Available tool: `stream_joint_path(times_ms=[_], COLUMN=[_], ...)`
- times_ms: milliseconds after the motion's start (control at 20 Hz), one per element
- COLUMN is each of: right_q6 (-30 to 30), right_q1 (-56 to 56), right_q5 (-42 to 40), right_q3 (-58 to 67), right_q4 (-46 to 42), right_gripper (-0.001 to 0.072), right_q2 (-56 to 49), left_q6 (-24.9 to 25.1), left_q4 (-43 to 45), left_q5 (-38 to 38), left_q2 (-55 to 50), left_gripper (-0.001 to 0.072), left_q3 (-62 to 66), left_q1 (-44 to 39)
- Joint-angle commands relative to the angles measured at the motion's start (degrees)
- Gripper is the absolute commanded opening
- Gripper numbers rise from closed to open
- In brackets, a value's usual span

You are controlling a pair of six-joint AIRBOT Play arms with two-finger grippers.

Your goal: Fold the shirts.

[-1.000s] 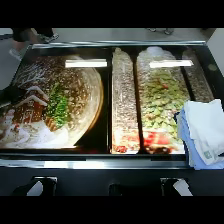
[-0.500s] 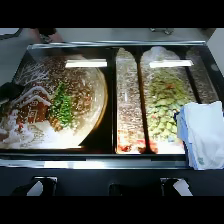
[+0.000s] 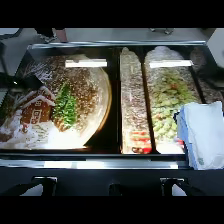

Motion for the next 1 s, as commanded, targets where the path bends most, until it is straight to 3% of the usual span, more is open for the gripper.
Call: stream_joint_path(times_ms=[0, 50, 200, 950], right_q6=[3.6, 4.1, 7.6, 8.5], right_q1=[16.9, 18.8, 21.2, 21.2], right_q5=[13.5, 15.5, 15.6, 15.9], right_q3=[1.1, 1.1, 1.1, 1.1], right_q4=[-1.3, -1.3, -3.1, -4.9], right_gripper=[0.0498, 0.0500, 0.0500, 0.0496], right_q2=[-9.9, -12.4, -16.0, -16.7], left_q6=[-4.0, -4.1, -5.7, -5.6], left_q4=[7.1, 6.9, 6.9, 6.9], left_q5=[-16.4, -14.3, -6.3, -6.4], left_q2=[-5.4, -4.0, 1.9, 2.7], left_gripper=[0.0695, 0.0659, 0.0659, 0.0667], left_q3=[-4.5, -8.7, -16.4, -16.7], left_q1=[-5.1, -5.7, -6.8, -7.0])
